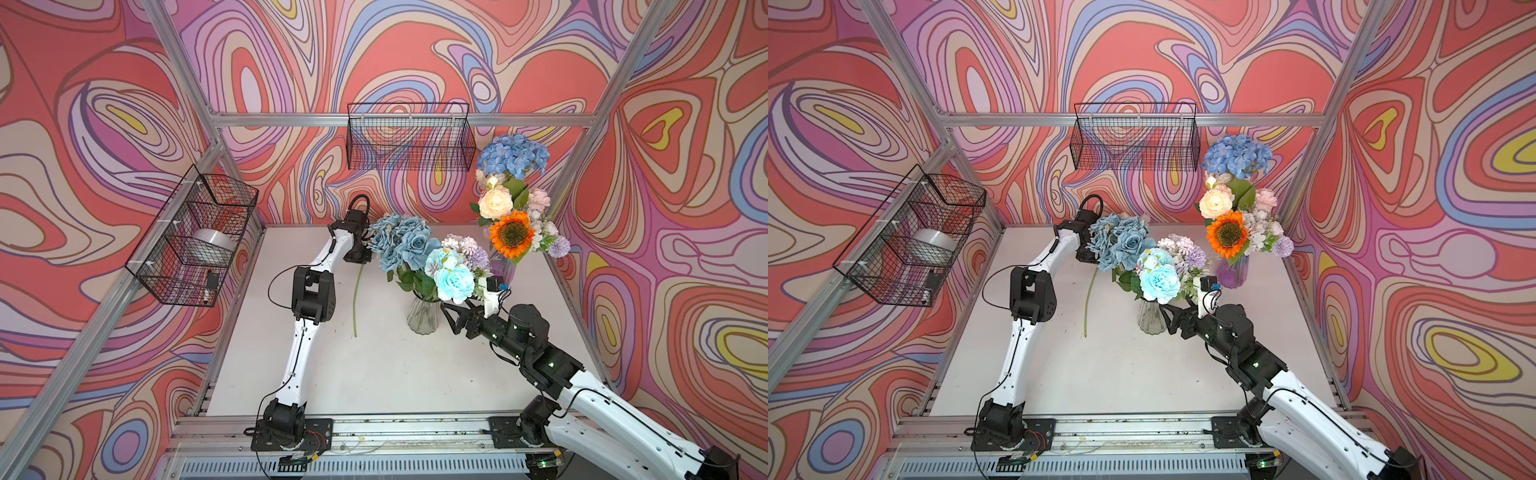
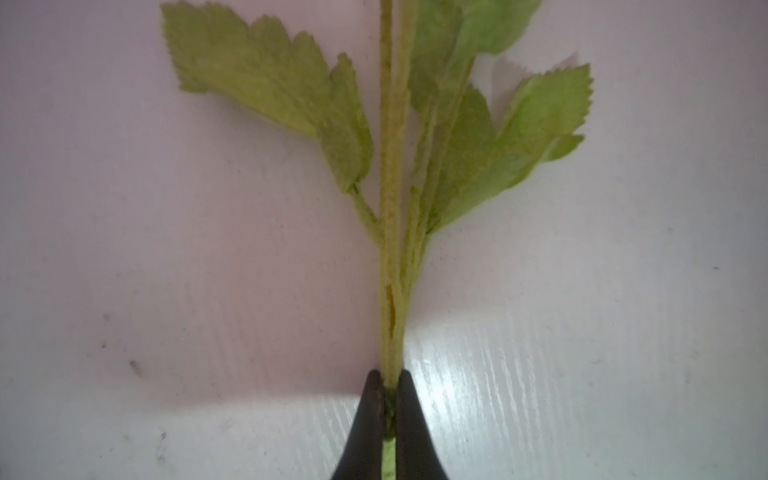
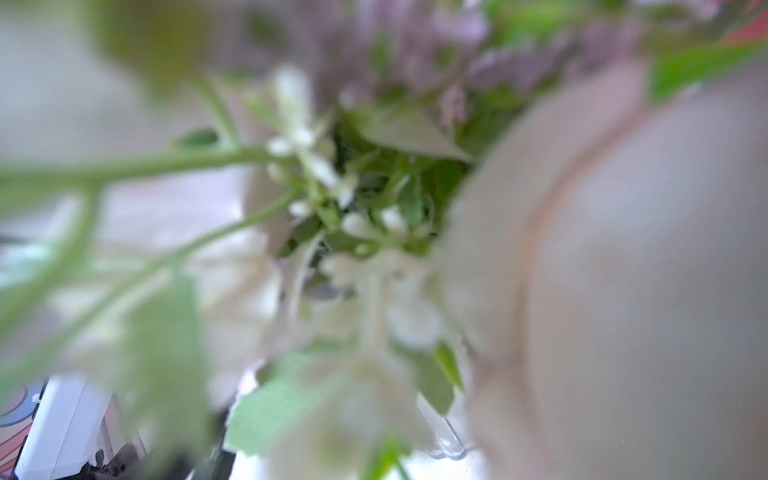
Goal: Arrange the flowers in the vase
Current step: 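Close the left gripper on the green stem of the white flowers, then lift the white flower stem upright with the left gripper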
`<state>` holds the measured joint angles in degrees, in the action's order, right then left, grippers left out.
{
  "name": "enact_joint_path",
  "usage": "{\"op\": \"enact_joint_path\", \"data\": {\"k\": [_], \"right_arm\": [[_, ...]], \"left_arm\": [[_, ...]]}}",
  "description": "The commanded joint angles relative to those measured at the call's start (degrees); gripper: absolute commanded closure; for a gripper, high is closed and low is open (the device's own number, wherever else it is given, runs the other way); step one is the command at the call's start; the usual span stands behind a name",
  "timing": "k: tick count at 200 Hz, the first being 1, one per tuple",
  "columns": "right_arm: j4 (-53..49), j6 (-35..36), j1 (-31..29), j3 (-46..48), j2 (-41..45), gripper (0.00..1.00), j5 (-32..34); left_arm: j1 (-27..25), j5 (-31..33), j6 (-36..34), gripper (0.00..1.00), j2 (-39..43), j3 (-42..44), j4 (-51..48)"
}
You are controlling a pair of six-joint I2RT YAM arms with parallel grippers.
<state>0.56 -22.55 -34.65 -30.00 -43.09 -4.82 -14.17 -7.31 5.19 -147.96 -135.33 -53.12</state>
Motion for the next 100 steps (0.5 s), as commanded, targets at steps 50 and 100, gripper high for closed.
{"op": "enact_joint_path", "data": {"k": [50, 100], "right_arm": [[5.26, 1.28, -0.33, -3.47, -5.96, 0.02, 1.82], [10.24, 0.0, -0.33, -4.63, -10.88, 0.02, 5.32]], "left_arm": [[1.06, 1.51, 10.65, 1.0, 28.11, 37.23, 20.53], [1.34, 0.51, 21.8, 1.0, 49.08, 62.4, 39.4]]}}
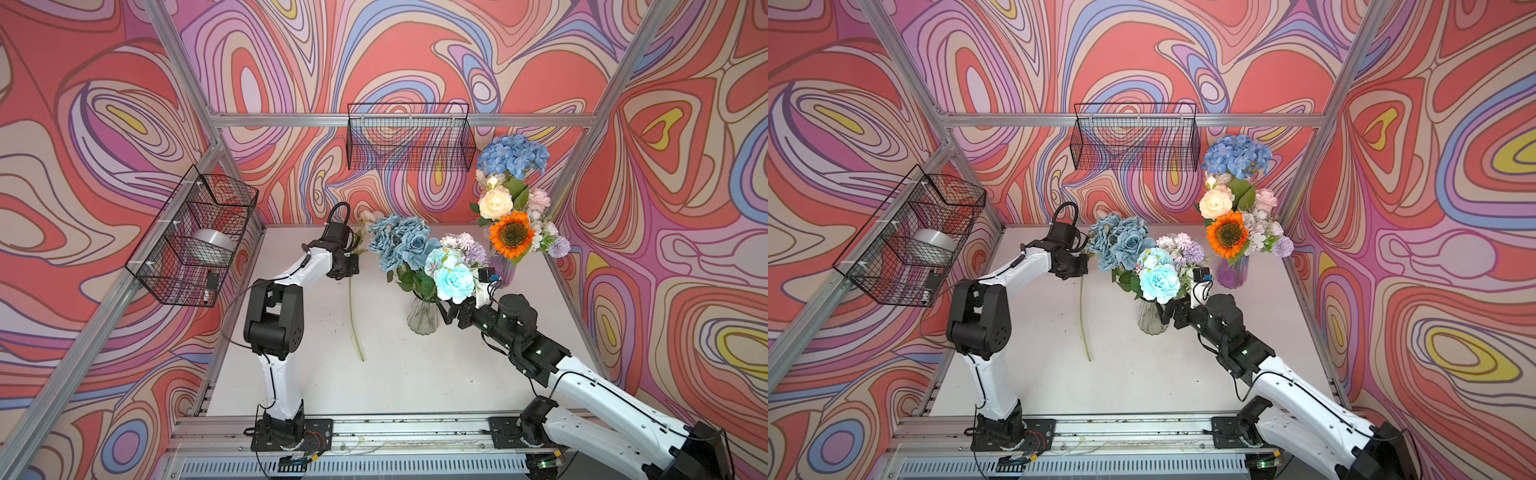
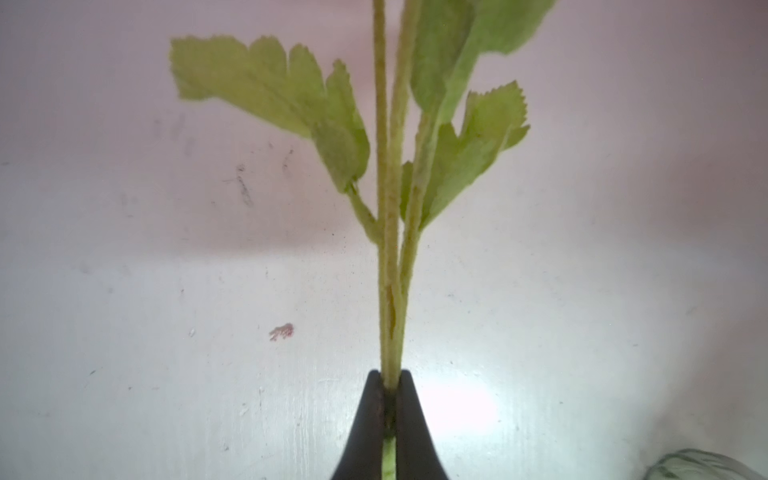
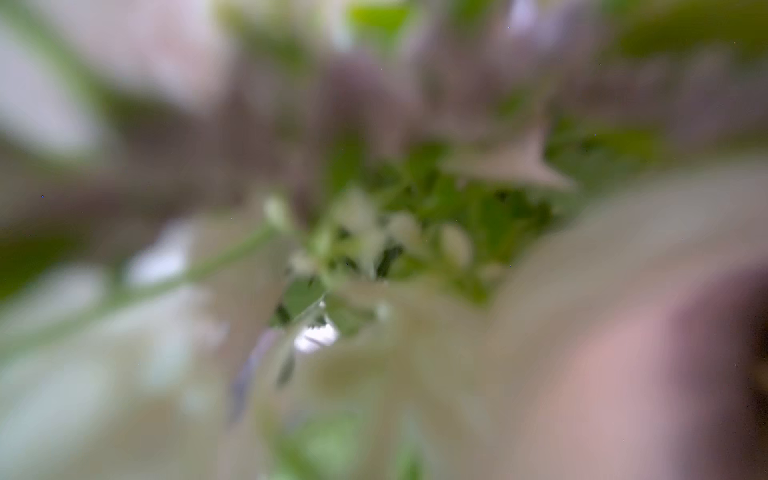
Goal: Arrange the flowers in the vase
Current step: 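Lift the white flower stem upright with the left gripper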
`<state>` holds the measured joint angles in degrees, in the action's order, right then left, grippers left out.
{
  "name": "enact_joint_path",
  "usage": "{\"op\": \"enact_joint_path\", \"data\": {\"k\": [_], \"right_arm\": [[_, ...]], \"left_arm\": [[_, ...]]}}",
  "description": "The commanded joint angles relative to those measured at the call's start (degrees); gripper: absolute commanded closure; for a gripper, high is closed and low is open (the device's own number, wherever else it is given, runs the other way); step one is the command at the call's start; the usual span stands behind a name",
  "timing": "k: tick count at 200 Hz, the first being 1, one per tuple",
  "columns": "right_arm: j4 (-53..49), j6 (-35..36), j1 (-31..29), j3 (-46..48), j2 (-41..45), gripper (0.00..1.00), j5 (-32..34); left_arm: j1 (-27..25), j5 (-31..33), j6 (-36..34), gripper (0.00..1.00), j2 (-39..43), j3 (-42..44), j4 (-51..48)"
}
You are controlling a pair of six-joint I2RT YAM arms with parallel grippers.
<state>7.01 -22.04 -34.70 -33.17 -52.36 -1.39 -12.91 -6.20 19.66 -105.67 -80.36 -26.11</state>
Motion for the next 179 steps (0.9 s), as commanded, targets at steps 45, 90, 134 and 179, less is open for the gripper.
{"op": "enact_joint_path", "data": {"k": [45, 90, 134, 179], "right_arm": [[6.61, -0.39, -0.46, -1.46, -5.02, 0.02, 0.04], [1.72, 3.38, -0.9, -1.22, -2.36, 0.02, -1.29], [2.77, 3.24, -0.99, -1.22, -3.25, 0.02, -2.32], [2.77, 4.03, -1.47, -2.21, -6.25, 0.02, -2.44]], "left_arm": [[0.04, -0.01, 14.56, 1.0, 22.7, 21.27, 22.95], [-0.28, 3.05, 14.71, 1.0, 36.03, 26.11, 23.64], [-2.67, 5.17, 14.9, 1.0, 45.98, 27.63, 25.06], [-8.72, 11.01, 10.26, 1.0, 54.61, 27.04, 26.53]]}}
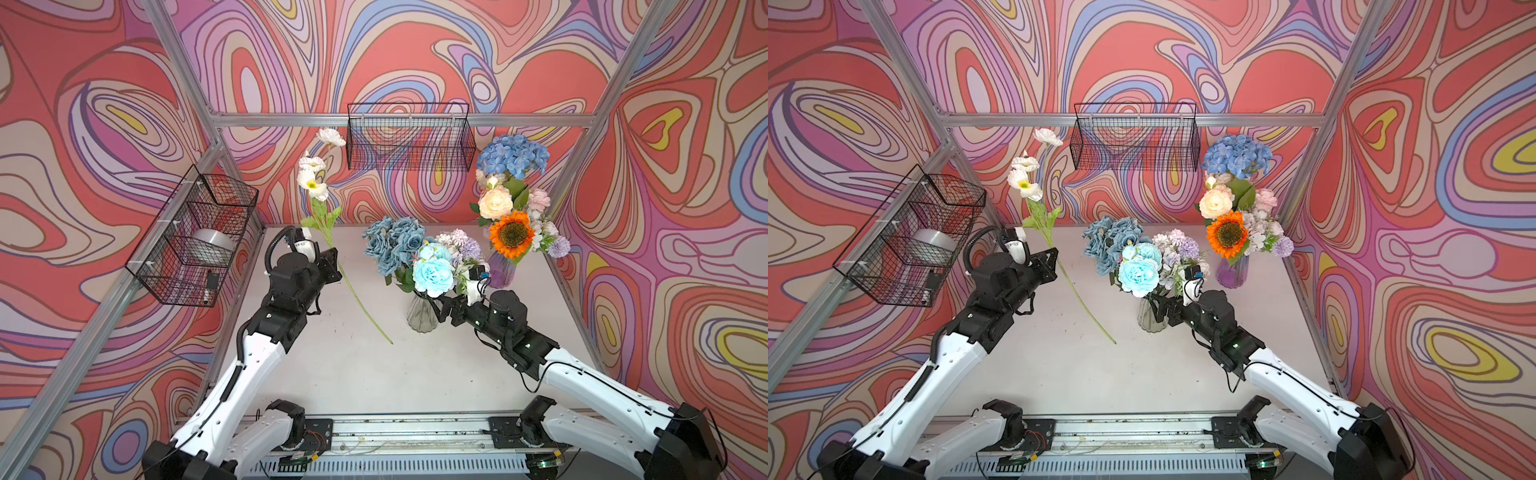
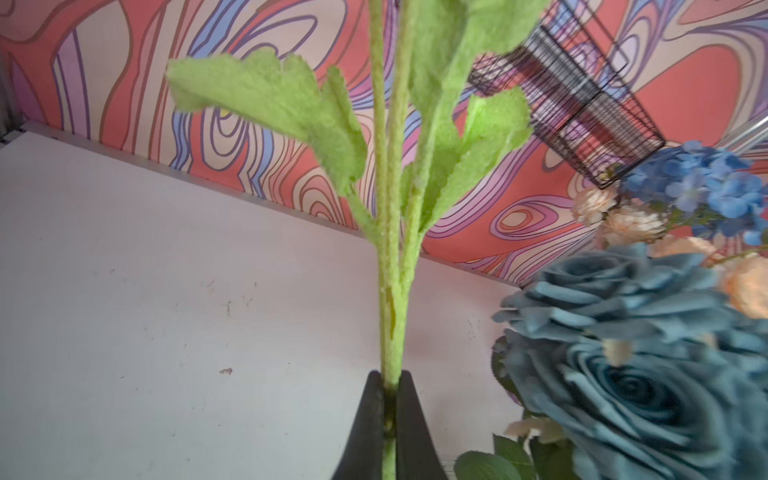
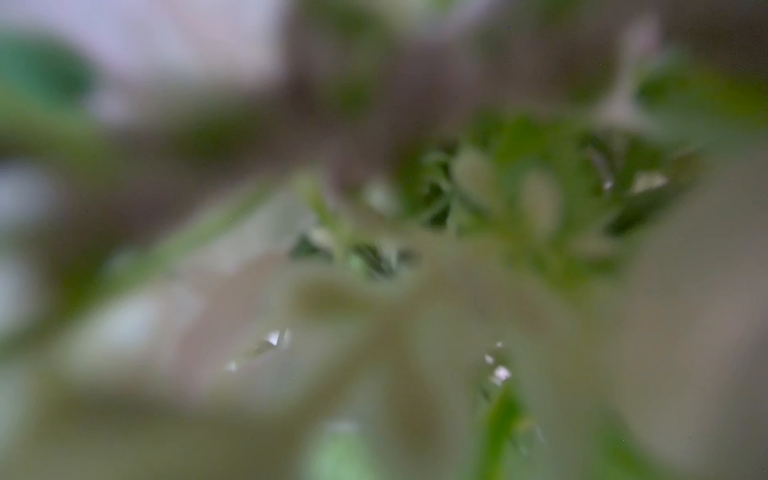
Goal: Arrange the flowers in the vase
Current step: 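Lift the white flower stem upright with the left gripper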
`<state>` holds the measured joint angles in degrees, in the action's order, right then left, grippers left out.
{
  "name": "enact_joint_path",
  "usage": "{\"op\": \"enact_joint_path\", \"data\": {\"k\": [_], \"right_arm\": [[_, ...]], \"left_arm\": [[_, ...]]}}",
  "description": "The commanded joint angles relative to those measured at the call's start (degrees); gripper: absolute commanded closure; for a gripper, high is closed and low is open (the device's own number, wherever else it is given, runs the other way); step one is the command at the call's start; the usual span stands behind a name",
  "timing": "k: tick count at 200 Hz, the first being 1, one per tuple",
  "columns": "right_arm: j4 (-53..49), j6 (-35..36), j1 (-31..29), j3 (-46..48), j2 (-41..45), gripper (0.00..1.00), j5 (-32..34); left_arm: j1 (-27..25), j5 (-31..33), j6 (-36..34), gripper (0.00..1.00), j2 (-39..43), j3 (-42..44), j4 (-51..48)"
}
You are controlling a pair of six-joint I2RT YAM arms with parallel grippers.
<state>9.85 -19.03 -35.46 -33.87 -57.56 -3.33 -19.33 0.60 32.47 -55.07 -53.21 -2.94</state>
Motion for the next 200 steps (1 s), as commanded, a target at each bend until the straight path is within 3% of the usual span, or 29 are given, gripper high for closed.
{"op": "enact_joint_path", "data": {"k": [1, 41, 98, 137, 200], "right_arm": [[0.01, 0.97, -0.68, -1.49, -1.05, 0.01, -0.43], [7.99, -3.9, -0.89, 0.58, -2.83, 0.01, 3.62], [13.31, -6.18, -1.54, 2.63, -4.32, 0.04, 10.65], [15.5, -6.74, -1.56, 4.67, -2.8, 0.17, 11.47], [15.06, -6.58, -1.54, 6.13, -1.11, 0.27, 11.27]], "left_arm": [[-2.43, 4.31, -2.52, 1.0, 4.19, -0.08, 3.5], [-4.04, 5.43, -1.3, 1.0, 8.85, 2.1, 9.24], [-7.08, 2.37, 0.56, 1.0, 7.39, 1.75, 20.8], [-12.85, 6.2, -4.98, 1.0, 5.75, 2.83, 33.28], [-20.33, 10.76, -18.32, 1.0, -1.79, 1.15, 47.76]]}}
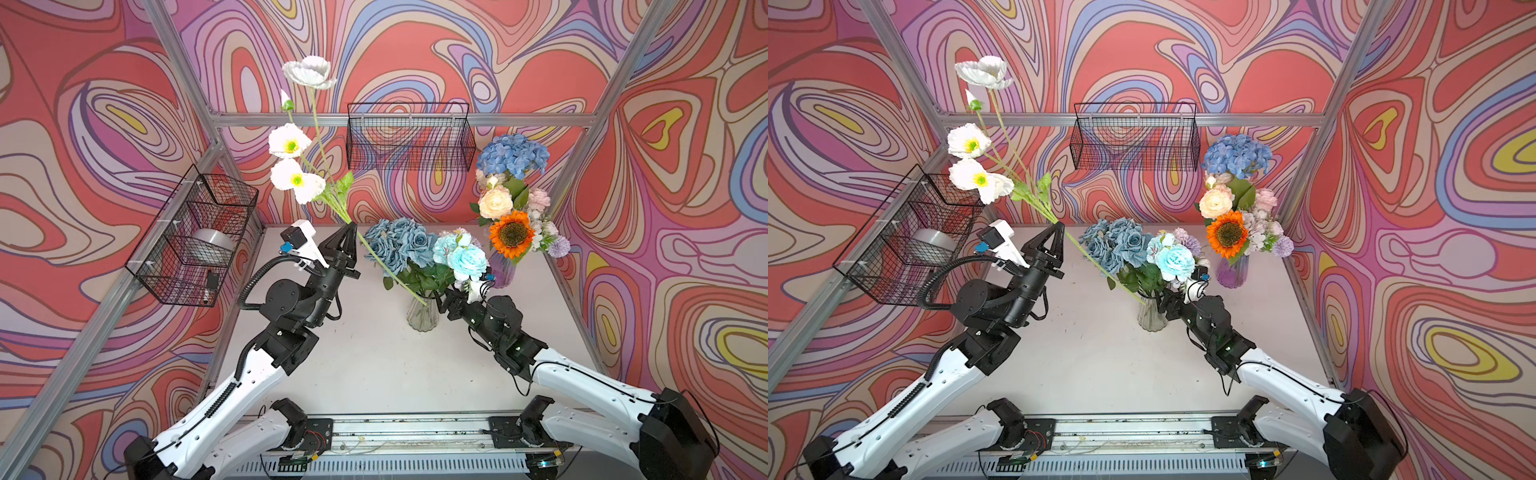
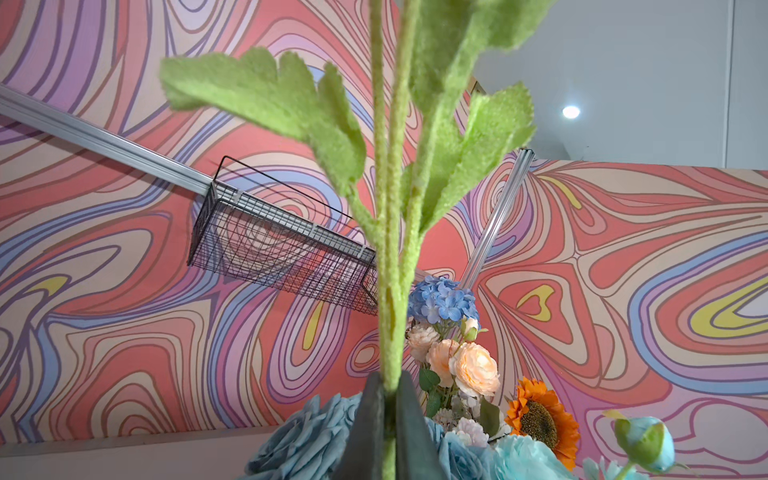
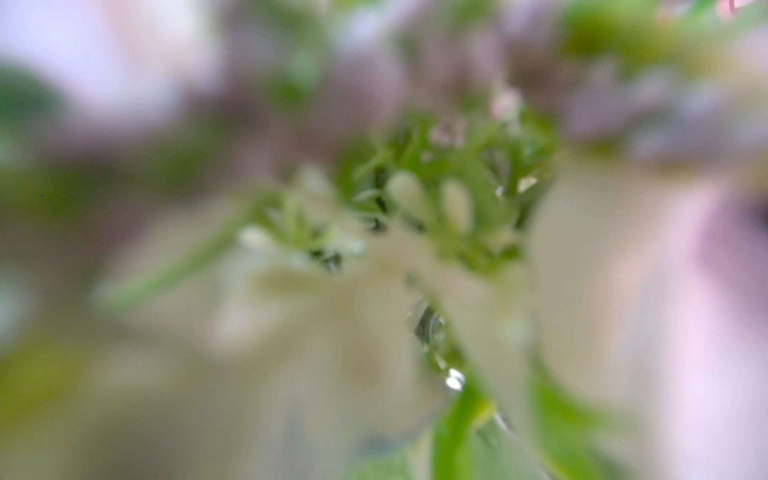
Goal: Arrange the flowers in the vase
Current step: 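Lift the white flower stem upright with the left gripper, then carry the white flowers over the clear vase and lower the stem in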
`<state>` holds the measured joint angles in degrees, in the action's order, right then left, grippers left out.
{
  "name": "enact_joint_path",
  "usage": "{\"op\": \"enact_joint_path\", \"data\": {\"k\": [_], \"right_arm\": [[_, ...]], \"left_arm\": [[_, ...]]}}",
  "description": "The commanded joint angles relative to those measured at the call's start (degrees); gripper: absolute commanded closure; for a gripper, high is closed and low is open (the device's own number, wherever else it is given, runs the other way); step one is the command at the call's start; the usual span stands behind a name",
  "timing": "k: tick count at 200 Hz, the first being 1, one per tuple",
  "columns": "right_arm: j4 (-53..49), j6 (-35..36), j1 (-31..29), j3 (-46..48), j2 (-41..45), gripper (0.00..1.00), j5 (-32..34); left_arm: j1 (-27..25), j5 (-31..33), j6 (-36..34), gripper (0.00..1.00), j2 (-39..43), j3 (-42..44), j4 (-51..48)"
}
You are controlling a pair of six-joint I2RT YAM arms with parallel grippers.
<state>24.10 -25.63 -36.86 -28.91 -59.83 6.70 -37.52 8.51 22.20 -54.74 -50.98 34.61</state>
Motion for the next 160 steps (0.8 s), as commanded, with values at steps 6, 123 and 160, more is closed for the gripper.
{"op": "enact_joint_path", "data": {"k": [6, 123, 160], "right_arm": [[0.84, 0.08, -0.15, 1.26, 1.28, 0.27, 1.29], [0.13, 1.06, -0.16, 1.97, 3.32, 0.28, 1.73], [-0.14, 1.57, -0.18, 1.66, 3.0, 0.28, 1.59]], "left_arm": [[-2.69, 3.31, -9.42, 1.0, -2.82, -1.37, 11.14], [-7.02, 2.74, -16.95, 1.0, -7.45, -7.11, 13.01], [-7.04, 1.42, -16.36, 1.0, -7.15, -10.01, 7.04]]}}
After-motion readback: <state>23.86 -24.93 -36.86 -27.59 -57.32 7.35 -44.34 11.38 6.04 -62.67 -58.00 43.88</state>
